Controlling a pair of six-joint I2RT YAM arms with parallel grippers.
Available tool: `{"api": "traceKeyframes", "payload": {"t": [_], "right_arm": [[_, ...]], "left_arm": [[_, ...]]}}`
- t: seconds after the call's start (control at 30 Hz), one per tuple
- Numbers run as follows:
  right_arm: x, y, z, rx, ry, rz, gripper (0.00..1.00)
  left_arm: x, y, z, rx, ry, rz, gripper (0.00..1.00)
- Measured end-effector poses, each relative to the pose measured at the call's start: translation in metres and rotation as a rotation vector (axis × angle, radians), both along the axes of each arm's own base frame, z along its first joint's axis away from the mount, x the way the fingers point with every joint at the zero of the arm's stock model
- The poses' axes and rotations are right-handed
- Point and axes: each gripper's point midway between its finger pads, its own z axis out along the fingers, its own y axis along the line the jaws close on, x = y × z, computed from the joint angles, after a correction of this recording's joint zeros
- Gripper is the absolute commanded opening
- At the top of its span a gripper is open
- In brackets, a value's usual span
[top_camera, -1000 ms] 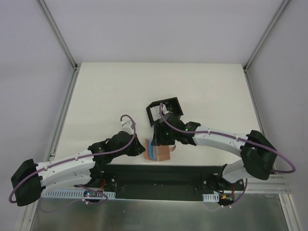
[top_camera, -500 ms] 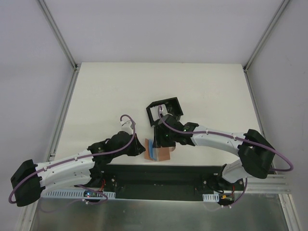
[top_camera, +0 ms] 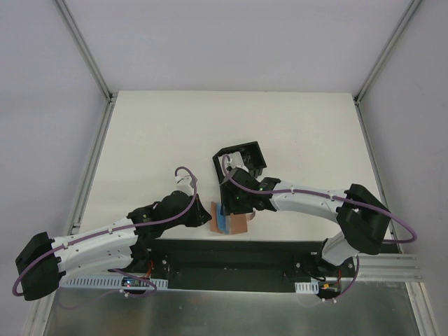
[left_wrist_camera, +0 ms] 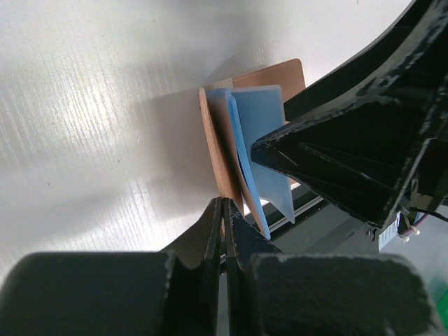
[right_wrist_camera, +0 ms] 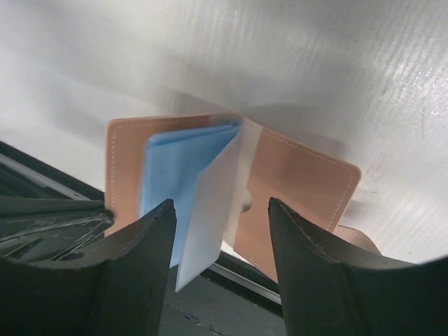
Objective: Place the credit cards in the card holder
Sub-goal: Open the card holder at the corner of the board.
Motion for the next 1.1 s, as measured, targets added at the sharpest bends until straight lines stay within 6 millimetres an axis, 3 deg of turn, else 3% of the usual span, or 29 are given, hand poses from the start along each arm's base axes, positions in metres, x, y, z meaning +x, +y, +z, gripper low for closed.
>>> {"api": "traceKeyframes", "payload": {"t": [0.23,0.3,0.5,0.97,1.1], "right_arm": [[0.000,-0.011,-0.007,-0.079,-0.015,0.003,0.40],[0.001,-0.015,-0.008,-0.098,-0.024,-0.001,0.28],[0.001,-0.028,-0.013,-0.144,-0.042,-0.005,0.21],[-0.004,-0.079,-0.042,-0.339,-0.069,0.002,0.30],[-0.004,-0.083,-0.041,-0.355,-0.082,0.019,0.31]], "left_arm": [[0.000,0.000,0.001,-0.005,-0.003,0.001,0.00],[0.000,0.000,0.001,-0.004,-0.002,0.004,0.00],[-0.004,0.010,-0.021,0.036,0.042,0.033,0.00],[-0.007,0.026,-0.056,0.135,0.108,0.091,0.00],[-0.008,0.026,-0.058,0.138,0.112,0.091,0.00]]}}
